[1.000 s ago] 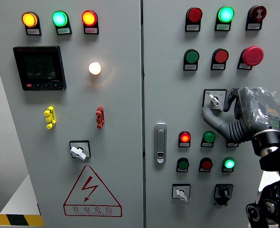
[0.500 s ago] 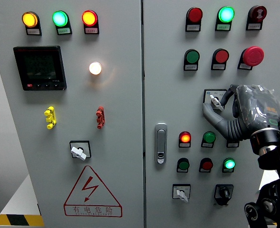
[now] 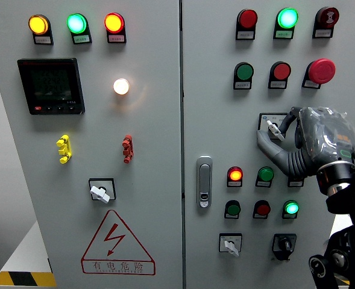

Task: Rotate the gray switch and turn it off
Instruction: 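Twist the right hand to rotate the white switch handle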

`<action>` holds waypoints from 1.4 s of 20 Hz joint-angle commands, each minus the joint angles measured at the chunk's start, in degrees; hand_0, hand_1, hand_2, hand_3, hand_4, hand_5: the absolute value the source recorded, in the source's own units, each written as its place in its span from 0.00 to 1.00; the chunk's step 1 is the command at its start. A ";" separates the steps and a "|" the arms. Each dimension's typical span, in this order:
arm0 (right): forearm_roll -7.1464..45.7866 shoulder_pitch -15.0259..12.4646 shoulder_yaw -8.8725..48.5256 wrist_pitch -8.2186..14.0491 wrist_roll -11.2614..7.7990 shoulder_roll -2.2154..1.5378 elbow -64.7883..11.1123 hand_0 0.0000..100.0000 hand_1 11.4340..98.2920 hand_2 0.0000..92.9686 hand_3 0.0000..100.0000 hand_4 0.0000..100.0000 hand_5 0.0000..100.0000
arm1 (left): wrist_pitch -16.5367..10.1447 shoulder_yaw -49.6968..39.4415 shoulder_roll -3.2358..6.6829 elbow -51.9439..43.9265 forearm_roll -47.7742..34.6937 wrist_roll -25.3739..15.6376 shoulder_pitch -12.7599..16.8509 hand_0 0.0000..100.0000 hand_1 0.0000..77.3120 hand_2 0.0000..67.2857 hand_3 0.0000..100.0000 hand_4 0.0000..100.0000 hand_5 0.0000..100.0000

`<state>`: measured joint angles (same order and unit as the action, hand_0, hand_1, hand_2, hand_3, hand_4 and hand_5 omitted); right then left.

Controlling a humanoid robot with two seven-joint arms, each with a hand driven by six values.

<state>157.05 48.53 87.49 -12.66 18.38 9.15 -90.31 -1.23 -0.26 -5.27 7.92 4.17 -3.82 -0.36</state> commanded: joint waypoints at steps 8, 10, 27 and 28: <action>-0.08 0.08 -0.04 0.01 -0.01 -0.01 0.13 0.56 0.26 0.77 1.00 0.92 1.00 | 0.00 0.00 -0.01 -0.01 -0.04 0.04 -0.08 0.00 0.00 0.19 0.18 0.09 0.12; -0.08 0.08 -0.04 0.01 -0.01 -0.01 0.13 0.59 0.26 0.78 1.00 0.92 1.00 | 0.00 0.00 -0.01 -0.01 0.05 -0.05 -0.08 0.00 0.00 0.19 0.18 0.09 0.12; -0.08 0.16 -0.13 0.01 -0.01 -0.01 0.13 0.71 0.29 0.84 1.00 0.93 1.00 | 0.00 0.00 -0.01 -0.01 0.05 -0.05 0.01 0.00 0.00 0.19 0.18 0.09 0.12; -0.08 0.16 -0.13 0.01 -0.01 -0.01 0.13 0.72 0.29 0.84 1.00 0.94 1.00 | 0.00 0.00 -0.01 -0.01 0.05 0.04 0.01 0.00 0.00 0.19 0.18 0.09 0.12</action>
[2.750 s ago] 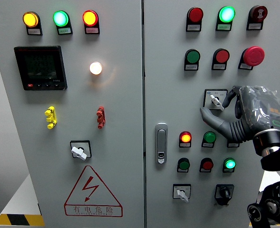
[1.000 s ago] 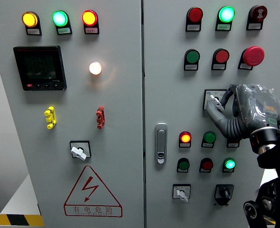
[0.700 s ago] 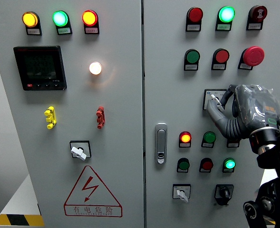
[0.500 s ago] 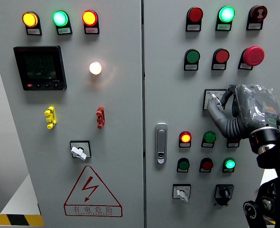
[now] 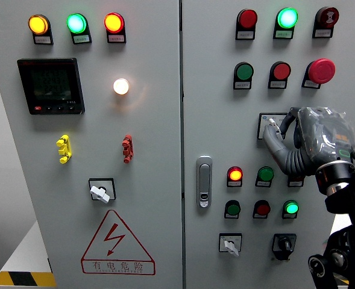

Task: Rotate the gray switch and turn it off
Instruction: 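Twist the right hand to rotate the white switch handle, then open the right hand's fingers off the switch handle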

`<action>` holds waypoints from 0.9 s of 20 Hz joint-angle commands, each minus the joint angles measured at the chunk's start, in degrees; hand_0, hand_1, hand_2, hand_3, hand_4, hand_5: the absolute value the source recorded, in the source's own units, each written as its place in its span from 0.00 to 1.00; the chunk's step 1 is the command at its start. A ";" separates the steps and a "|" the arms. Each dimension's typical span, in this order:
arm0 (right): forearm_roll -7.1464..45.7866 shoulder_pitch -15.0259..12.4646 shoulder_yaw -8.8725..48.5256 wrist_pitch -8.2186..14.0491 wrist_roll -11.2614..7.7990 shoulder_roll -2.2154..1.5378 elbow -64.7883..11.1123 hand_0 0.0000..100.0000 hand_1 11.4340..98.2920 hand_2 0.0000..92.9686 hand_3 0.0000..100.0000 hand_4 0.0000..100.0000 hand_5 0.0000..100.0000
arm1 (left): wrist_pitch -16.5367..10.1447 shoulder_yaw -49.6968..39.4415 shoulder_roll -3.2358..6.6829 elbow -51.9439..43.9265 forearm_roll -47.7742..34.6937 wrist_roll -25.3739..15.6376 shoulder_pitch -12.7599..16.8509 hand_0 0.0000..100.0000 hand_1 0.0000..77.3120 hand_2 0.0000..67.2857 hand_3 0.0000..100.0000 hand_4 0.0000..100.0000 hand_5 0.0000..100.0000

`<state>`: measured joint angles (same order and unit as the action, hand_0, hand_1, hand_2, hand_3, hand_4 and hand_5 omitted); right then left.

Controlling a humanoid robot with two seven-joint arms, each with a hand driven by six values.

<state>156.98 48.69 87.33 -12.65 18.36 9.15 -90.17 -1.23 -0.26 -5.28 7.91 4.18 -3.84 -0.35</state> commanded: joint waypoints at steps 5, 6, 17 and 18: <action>-0.01 0.00 0.03 0.00 0.01 -0.01 0.00 0.76 0.29 0.84 1.00 0.94 1.00 | 0.00 0.00 0.00 0.00 -0.05 0.06 0.00 0.00 0.00 0.19 0.18 0.09 0.12; -0.01 0.00 0.03 0.00 0.01 -0.01 0.00 0.76 0.29 0.84 1.00 0.94 1.00 | 0.00 0.00 0.00 0.00 0.04 -0.02 0.00 0.00 0.00 0.19 0.18 0.09 0.12; -0.19 0.35 0.03 -0.27 -0.96 0.08 -0.09 0.93 0.25 0.78 1.00 0.95 1.00 | 0.00 0.00 0.00 0.08 -0.05 0.06 0.00 0.00 0.00 0.19 0.18 0.09 0.12; -0.19 0.35 -0.06 -0.27 -0.96 0.08 -0.09 0.94 0.24 0.78 1.00 0.95 1.00 | 0.00 0.00 0.00 0.00 0.04 0.06 0.00 0.00 0.00 0.19 0.18 0.09 0.12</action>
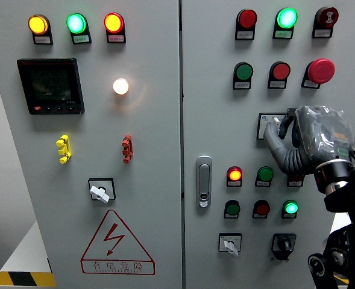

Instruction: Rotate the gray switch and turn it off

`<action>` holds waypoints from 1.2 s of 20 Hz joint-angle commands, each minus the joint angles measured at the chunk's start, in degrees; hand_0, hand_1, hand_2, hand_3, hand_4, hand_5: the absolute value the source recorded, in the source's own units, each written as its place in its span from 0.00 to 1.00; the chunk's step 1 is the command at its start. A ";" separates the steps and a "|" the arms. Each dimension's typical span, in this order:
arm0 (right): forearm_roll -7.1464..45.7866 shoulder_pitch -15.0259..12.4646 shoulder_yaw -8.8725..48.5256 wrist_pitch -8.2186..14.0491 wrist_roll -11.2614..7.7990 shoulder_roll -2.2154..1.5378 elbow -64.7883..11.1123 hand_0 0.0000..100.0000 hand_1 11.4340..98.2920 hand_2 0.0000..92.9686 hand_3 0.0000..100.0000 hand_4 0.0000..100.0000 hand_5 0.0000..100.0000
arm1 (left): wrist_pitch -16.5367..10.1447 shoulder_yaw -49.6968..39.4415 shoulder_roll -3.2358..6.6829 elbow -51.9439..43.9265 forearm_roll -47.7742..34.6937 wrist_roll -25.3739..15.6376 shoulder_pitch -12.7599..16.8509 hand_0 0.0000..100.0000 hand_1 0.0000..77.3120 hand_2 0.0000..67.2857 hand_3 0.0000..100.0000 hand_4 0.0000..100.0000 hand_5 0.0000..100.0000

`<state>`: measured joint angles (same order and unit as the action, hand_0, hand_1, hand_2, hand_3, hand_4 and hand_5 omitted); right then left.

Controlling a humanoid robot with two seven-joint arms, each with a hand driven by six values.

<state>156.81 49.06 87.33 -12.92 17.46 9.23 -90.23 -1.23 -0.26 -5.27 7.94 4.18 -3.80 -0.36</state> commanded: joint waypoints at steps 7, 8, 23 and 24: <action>-0.10 -0.36 -0.06 0.18 -0.05 0.09 -0.56 1.00 0.18 0.76 1.00 0.94 1.00 | 0.00 0.00 -0.01 -0.03 -0.05 0.02 0.00 0.00 0.00 0.19 0.18 0.09 0.12; -0.19 -0.36 -0.06 0.26 -0.05 0.09 -0.57 1.00 0.17 0.75 1.00 0.94 1.00 | 0.00 0.00 -0.01 -0.03 -0.05 0.02 0.00 0.00 0.00 0.19 0.18 0.09 0.12; -0.98 -10.11 1.00 0.18 -0.14 -0.09 -16.20 0.98 0.18 0.61 0.87 0.75 1.00 | 0.00 0.00 -0.01 -0.03 -0.05 0.02 0.00 0.00 0.00 0.19 0.18 0.09 0.12; -0.98 -11.16 0.91 0.26 -0.14 -0.09 -17.17 0.98 0.19 0.57 0.82 0.69 0.99 | 0.00 0.00 -0.01 -0.03 -0.05 0.02 0.00 0.00 0.00 0.19 0.18 0.09 0.12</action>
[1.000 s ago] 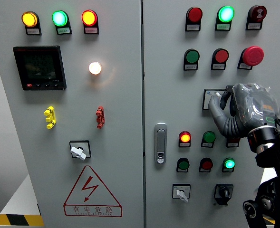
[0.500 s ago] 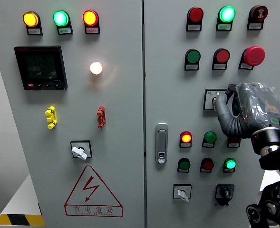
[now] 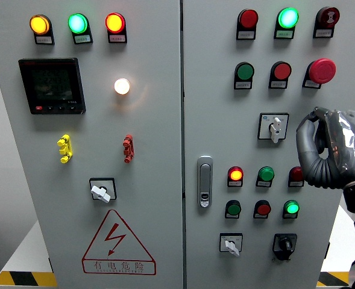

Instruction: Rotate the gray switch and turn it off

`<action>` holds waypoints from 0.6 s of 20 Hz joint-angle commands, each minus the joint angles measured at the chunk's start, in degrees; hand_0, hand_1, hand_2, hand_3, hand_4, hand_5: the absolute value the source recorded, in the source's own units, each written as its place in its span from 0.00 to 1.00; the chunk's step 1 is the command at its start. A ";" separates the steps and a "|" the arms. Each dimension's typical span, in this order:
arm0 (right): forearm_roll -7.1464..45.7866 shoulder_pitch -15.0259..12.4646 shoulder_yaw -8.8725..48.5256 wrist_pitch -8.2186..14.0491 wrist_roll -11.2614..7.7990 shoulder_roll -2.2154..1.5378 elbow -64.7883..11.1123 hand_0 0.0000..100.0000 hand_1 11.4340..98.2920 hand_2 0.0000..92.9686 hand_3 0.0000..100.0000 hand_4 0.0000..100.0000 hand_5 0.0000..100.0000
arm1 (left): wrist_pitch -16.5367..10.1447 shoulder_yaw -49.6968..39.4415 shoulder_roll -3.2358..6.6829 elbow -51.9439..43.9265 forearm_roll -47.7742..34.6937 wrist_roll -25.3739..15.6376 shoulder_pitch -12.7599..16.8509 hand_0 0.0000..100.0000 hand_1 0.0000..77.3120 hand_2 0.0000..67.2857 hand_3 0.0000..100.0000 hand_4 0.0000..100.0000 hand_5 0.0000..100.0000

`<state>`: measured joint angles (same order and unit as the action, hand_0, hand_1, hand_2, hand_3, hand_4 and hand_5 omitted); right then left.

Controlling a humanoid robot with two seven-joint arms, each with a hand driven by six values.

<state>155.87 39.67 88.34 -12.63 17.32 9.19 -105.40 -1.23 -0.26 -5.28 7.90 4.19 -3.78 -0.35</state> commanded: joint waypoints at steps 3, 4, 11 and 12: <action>-0.39 -5.38 -0.01 -0.20 0.00 -0.05 -7.09 0.95 0.21 0.51 0.67 0.52 0.85 | 0.00 0.00 0.00 0.01 0.03 0.00 0.00 0.00 0.00 0.19 0.18 0.09 0.12; -0.48 -6.00 -0.01 -0.20 0.00 -0.05 -8.32 0.94 0.22 0.49 0.63 0.48 0.79 | 0.00 0.00 0.00 0.01 -0.06 -0.08 0.00 0.00 0.00 0.19 0.18 0.09 0.12; -0.48 -10.93 -0.53 2.69 0.00 -0.14 -14.13 0.87 0.28 0.38 0.43 0.26 0.42 | 0.00 0.00 0.00 0.01 0.03 -0.08 0.00 0.00 0.00 0.19 0.18 0.09 0.12; -0.39 -10.93 -0.62 4.00 0.00 -0.14 -14.14 0.87 0.29 0.38 0.43 0.25 0.41 | 0.00 0.00 0.00 0.01 -0.06 -0.08 0.00 0.00 0.00 0.19 0.18 0.09 0.12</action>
<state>155.39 28.94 87.81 -10.58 17.30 9.06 -119.37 -1.23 -0.26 -5.27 7.92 4.19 -3.82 -0.35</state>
